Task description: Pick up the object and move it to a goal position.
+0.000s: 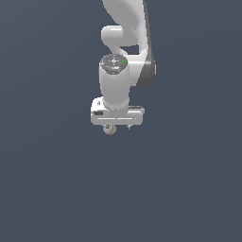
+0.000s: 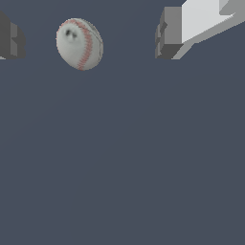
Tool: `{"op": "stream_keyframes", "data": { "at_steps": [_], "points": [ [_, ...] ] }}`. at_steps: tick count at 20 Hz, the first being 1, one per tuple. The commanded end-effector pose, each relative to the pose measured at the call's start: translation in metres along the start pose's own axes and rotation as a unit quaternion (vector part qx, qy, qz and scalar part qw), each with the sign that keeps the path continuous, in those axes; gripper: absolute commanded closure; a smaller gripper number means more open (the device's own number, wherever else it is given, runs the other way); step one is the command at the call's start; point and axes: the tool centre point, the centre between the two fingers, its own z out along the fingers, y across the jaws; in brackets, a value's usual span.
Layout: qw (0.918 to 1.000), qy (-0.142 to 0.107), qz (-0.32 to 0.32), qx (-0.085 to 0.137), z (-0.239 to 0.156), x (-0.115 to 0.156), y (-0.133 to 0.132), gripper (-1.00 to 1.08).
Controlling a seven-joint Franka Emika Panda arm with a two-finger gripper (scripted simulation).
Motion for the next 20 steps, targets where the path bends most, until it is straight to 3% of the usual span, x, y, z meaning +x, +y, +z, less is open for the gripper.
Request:
{"op": "stream_keyframes", "data": {
  "at_steps": [1,12,20],
  "points": [
    [1.0,0.0,-0.005,0.0,0.001,-0.001,0.001,-0.92],
    [0.9974,0.003,-0.073,-0.001,0.018,-0.015,0.013,-0.92],
    [0.9867,0.006,-0.163,-0.003,0.039,-0.035,0.027,-0.92]
  ]
}}
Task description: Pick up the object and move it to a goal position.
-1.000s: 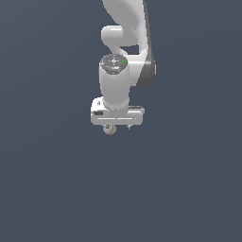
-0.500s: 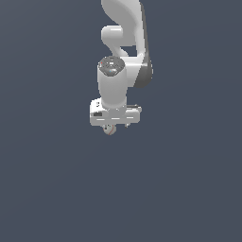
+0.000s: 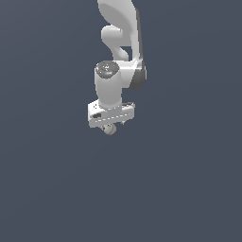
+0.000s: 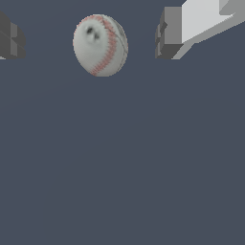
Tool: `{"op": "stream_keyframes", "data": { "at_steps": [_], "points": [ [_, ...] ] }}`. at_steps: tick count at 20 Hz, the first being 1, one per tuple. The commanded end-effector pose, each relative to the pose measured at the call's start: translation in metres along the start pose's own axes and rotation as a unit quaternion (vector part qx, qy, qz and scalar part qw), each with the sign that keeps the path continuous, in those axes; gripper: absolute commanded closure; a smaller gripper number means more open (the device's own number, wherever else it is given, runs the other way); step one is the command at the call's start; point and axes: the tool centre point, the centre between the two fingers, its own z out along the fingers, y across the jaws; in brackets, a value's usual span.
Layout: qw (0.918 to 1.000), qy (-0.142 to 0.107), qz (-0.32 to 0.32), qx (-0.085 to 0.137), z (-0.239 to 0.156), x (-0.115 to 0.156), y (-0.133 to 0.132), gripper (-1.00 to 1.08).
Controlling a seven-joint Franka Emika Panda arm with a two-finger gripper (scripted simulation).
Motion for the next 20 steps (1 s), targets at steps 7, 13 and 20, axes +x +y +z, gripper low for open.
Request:
{"op": "stream_keyframes", "data": {
  "at_steps": [7,13,20],
  "points": [
    [0.9948,0.004,-0.102,-0.002,0.022,-0.028,0.006,-0.92],
    [0.9874,0.006,-0.158,-0.003,0.033,-0.043,0.008,-0.92],
    [0.9808,0.007,-0.195,-0.004,0.04,-0.054,0.009,-0.92]
  ]
}}
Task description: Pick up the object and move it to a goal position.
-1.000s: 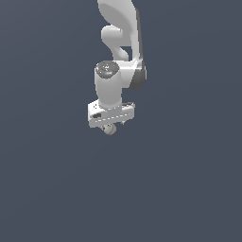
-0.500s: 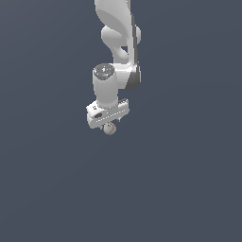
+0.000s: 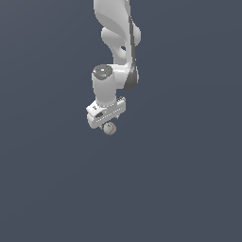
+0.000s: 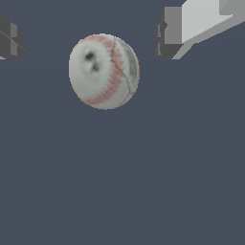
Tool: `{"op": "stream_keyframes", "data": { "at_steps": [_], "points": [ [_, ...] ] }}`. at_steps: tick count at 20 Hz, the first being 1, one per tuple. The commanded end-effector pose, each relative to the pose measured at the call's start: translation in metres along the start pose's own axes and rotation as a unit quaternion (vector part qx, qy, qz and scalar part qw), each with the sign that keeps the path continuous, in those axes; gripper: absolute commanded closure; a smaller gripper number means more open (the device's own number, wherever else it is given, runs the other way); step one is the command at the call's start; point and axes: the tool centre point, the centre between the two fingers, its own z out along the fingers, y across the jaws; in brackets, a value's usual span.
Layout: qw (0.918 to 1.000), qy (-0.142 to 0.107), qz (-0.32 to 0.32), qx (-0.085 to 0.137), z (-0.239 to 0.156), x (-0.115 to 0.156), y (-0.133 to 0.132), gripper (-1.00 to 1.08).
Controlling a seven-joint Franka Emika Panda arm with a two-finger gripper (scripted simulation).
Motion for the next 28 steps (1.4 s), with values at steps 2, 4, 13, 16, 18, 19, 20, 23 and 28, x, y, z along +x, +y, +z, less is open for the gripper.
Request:
{"op": "stream_keyframes", "data": {
  "at_steps": [2,4,13,16,18,19,20,23,28],
  "points": [
    [0.9999,0.001,-0.012,0.0,0.002,-0.003,-0.001,-0.92],
    [0.9999,0.001,-0.015,0.0,0.002,-0.004,-0.001,-0.92],
    [0.9999,0.001,-0.014,0.0,0.017,-0.004,-0.002,-0.92],
    [0.9999,0.001,-0.014,0.0,0.031,-0.004,-0.002,-0.92],
    [0.9999,0.001,-0.014,0.0,0.04,-0.005,-0.002,-0.92],
    [0.9999,0.001,-0.015,0.0,0.043,-0.004,-0.002,-0.92],
    [0.9999,0.001,-0.015,0.0,0.046,-0.004,-0.002,-0.92],
    [0.9999,0.001,-0.015,0.0,0.052,-0.004,-0.002,-0.92],
    [0.9999,0.001,-0.015,0.0,0.053,-0.004,-0.002,1.08]
  ]
}}
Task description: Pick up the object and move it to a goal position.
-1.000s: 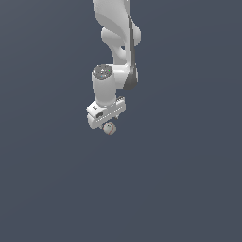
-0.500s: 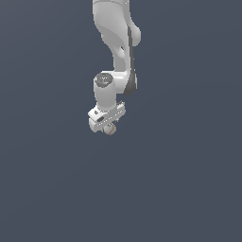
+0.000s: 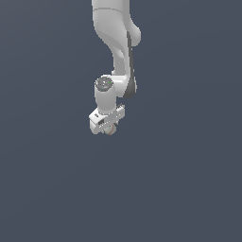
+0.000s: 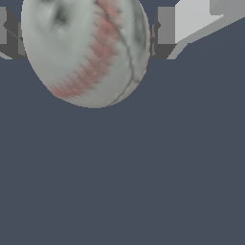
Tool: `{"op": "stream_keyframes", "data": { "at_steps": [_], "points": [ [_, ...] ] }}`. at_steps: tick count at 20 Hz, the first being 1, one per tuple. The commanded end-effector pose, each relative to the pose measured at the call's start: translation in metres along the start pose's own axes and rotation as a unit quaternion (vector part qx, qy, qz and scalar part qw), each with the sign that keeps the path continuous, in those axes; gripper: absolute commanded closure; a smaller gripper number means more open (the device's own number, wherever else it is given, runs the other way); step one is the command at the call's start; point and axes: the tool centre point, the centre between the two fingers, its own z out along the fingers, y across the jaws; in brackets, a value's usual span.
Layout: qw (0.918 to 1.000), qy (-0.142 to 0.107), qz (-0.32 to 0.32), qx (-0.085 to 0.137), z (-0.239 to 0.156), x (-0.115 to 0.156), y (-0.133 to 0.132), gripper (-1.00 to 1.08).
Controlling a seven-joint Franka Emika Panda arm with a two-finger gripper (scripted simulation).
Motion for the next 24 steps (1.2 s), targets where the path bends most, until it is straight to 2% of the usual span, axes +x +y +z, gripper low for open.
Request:
{"op": "stream_keyframes", "data": {
  "at_steps": [1,14,24],
  "points": [
    [1.0,0.0,-0.001,0.0,0.001,0.0,-0.001,1.08],
    [1.0,0.0,0.0,0.0,-0.006,0.006,0.003,1.08],
    [1.0,0.0,0.0,0.0,-0.046,0.044,0.017,1.08]
  ]
}}
